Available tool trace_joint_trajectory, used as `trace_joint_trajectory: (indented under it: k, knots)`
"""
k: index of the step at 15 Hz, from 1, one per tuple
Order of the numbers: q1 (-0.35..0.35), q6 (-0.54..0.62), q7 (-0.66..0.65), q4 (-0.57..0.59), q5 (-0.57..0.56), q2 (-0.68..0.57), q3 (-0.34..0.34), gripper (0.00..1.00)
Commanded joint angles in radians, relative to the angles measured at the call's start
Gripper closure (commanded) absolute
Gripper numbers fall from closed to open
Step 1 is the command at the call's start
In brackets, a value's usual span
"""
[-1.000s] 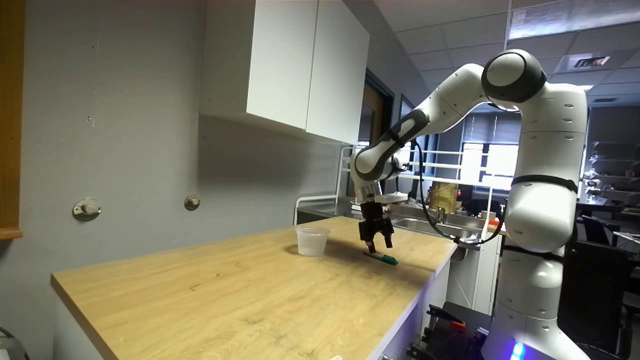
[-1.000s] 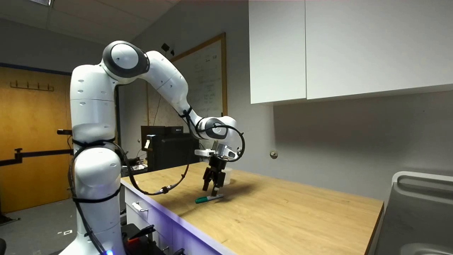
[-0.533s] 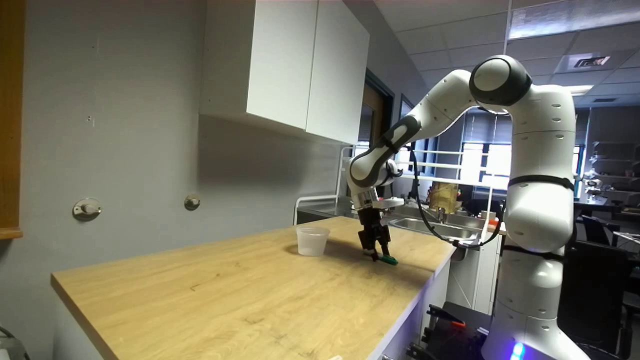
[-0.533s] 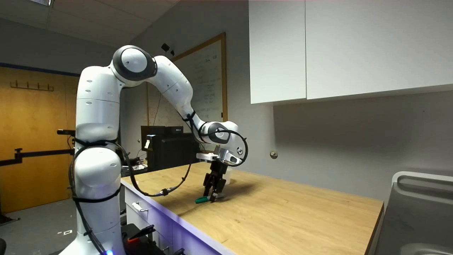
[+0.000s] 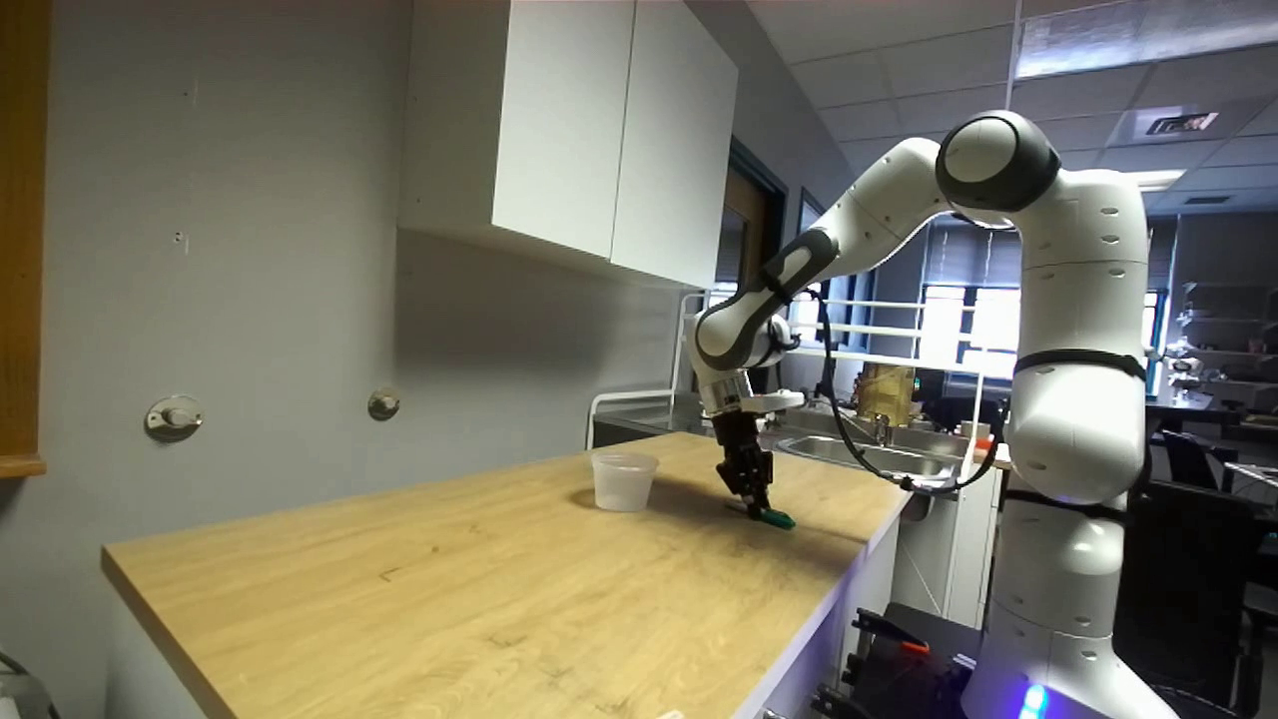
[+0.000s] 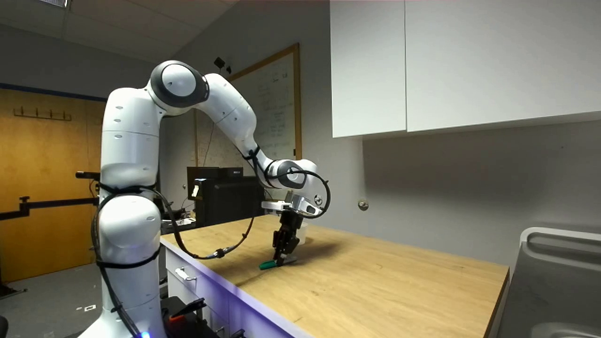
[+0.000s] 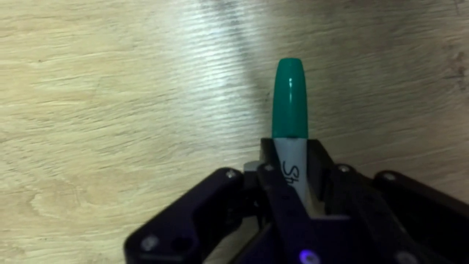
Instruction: Put the green marker inside the clear cup
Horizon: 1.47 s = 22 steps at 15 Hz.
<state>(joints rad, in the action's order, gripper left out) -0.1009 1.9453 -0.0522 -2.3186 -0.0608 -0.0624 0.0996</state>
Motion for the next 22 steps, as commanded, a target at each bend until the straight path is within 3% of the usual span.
trace_joint_trajectory:
  k: [1,8,12,17,22]
  knots:
    - [0.003,-0.030,0.015,0.025,-0.008,0.017,-0.002,0.91]
    - [0.018,-0.001,-0.133,0.013,-0.048,0.218,-0.021,0.91]
    - [0.013,0.060,-0.303,0.023,-0.067,0.322,-0.060,0.91]
    - [0.013,0.128,-0.499,0.072,-0.108,0.337,-0.147,0.91]
    - [0.031,0.138,-0.617,0.145,-0.135,0.276,-0.217,0.91]
